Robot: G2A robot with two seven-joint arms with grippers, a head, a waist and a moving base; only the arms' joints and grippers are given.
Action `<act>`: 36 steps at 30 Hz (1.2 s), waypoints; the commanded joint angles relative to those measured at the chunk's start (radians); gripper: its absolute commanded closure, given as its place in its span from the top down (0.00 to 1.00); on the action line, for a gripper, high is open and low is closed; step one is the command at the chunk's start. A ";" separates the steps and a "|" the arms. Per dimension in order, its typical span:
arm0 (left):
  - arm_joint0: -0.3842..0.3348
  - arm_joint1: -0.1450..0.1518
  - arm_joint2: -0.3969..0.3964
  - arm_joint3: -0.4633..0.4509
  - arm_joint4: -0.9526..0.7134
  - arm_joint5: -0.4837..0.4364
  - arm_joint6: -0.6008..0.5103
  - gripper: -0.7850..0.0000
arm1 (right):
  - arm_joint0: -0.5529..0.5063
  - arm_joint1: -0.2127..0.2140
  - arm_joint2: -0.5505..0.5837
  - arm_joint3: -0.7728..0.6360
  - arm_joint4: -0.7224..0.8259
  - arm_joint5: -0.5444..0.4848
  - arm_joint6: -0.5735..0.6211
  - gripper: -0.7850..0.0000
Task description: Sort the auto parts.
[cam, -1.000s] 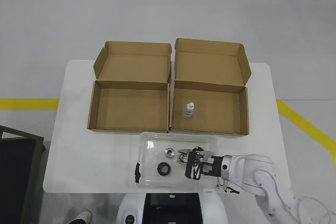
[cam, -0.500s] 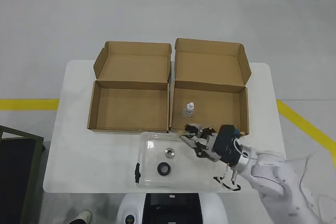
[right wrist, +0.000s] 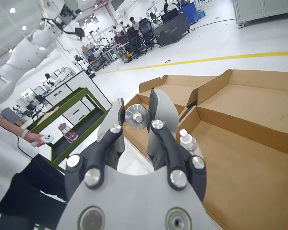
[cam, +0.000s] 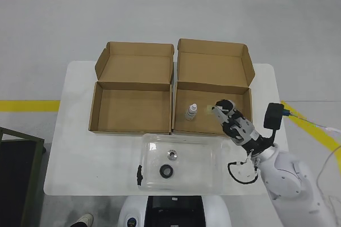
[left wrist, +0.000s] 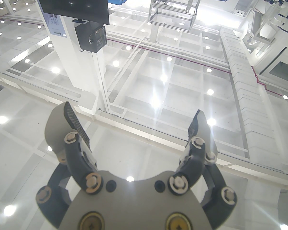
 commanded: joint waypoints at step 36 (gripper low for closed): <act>0.000 0.000 0.000 0.000 0.000 0.000 0.000 1.00 | 0.019 -0.005 0.007 0.051 -0.160 0.132 0.061 0.00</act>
